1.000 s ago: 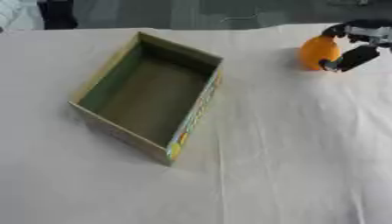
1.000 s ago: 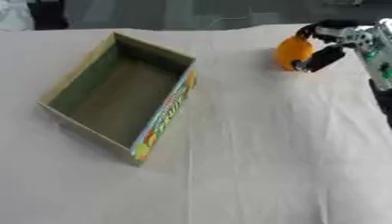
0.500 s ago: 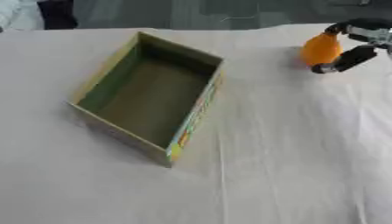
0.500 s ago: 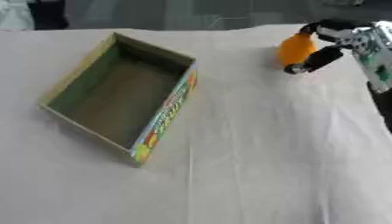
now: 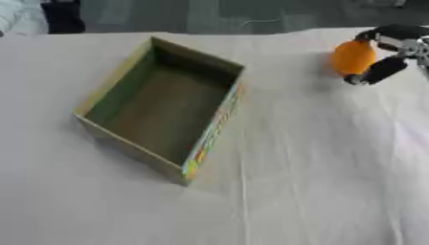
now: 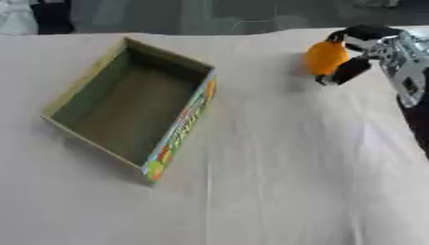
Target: Pick up objects on the table and place them in the box.
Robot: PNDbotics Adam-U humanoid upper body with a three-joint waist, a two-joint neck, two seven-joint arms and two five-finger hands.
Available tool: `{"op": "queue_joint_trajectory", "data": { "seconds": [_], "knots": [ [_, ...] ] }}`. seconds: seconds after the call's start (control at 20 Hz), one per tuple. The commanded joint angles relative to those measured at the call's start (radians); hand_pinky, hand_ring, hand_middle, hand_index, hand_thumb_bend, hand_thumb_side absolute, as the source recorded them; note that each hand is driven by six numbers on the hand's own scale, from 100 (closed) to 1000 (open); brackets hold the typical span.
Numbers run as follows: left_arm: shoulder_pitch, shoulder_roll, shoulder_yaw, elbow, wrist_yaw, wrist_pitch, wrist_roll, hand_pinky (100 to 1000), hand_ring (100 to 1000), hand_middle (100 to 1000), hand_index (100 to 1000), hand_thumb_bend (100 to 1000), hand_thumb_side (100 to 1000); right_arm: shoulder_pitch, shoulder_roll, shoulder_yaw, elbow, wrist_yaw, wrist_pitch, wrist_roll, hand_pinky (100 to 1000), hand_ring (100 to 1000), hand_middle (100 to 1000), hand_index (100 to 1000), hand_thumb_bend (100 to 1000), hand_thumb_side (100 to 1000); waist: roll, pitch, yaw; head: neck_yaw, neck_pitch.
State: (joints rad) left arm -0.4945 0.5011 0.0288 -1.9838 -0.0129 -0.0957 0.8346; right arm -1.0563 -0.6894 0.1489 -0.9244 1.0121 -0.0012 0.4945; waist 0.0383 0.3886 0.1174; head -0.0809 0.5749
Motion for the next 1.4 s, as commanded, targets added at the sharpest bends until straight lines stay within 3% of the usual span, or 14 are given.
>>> {"op": "queue_joint_trajectory", "data": {
  "seconds": [0.05, 0.2, 0.5, 0.9, 1.1, 1.25, 1.3, 1.4],
  "knots": [
    [-0.015, 0.021, 0.002, -0.016, 0.004, -0.003, 0.0, 800, 764, 746, 909, 100, 949, -0.023, -0.015, -0.008, 0.001, 0.024, 0.012, -0.035, 861, 941, 869, 1000, 373, 438, -0.002, -0.017, 0.004, -0.004, -0.016],
    [-0.016, 0.02, 0.002, -0.016, 0.005, -0.003, 0.0, 800, 764, 747, 909, 100, 949, -0.025, -0.012, -0.01, 0.006, 0.034, 0.026, -0.062, 851, 931, 850, 1000, 342, 436, -0.002, -0.014, 0.006, -0.007, -0.02],
    [-0.019, 0.02, 0.001, -0.016, 0.007, -0.005, -0.001, 800, 764, 747, 907, 100, 946, -0.027, -0.009, -0.009, 0.014, 0.063, 0.042, -0.11, 824, 898, 793, 925, 278, 351, -0.003, -0.009, 0.008, -0.011, -0.023],
    [-0.019, 0.019, 0.002, -0.016, 0.013, -0.007, -0.001, 799, 764, 747, 904, 100, 943, -0.03, -0.004, -0.011, 0.018, 0.1, 0.066, -0.192, 753, 824, 634, 688, 100, 220, -0.004, -0.012, 0.01, -0.012, -0.02],
    [-0.018, 0.019, 0.003, -0.016, 0.014, -0.007, 0.0, 799, 764, 748, 904, 100, 942, -0.03, -0.003, -0.006, 0.013, 0.093, 0.073, -0.218, 744, 809, 563, 597, 100, 140, -0.005, -0.016, 0.008, -0.009, -0.014],
    [-0.018, 0.02, 0.003, -0.016, 0.014, -0.008, 0.0, 799, 764, 748, 904, 100, 942, -0.03, -0.003, -0.002, 0.009, 0.085, 0.076, -0.224, 742, 808, 557, 588, 100, 131, -0.006, -0.017, 0.007, -0.009, -0.011],
    [-0.018, 0.02, 0.003, -0.016, 0.015, -0.008, 0.0, 799, 764, 748, 904, 100, 943, -0.03, -0.005, 0.0, 0.009, 0.085, 0.079, -0.227, 724, 794, 505, 529, 100, 100, -0.006, -0.018, 0.007, -0.009, -0.011],
    [-0.018, 0.019, 0.004, -0.016, 0.016, -0.009, 0.002, 798, 764, 748, 903, 100, 944, -0.029, -0.004, -0.001, 0.004, 0.079, 0.087, -0.24, 713, 781, 473, 493, 100, 100, -0.006, -0.022, 0.008, -0.008, -0.008]
  ]
}}
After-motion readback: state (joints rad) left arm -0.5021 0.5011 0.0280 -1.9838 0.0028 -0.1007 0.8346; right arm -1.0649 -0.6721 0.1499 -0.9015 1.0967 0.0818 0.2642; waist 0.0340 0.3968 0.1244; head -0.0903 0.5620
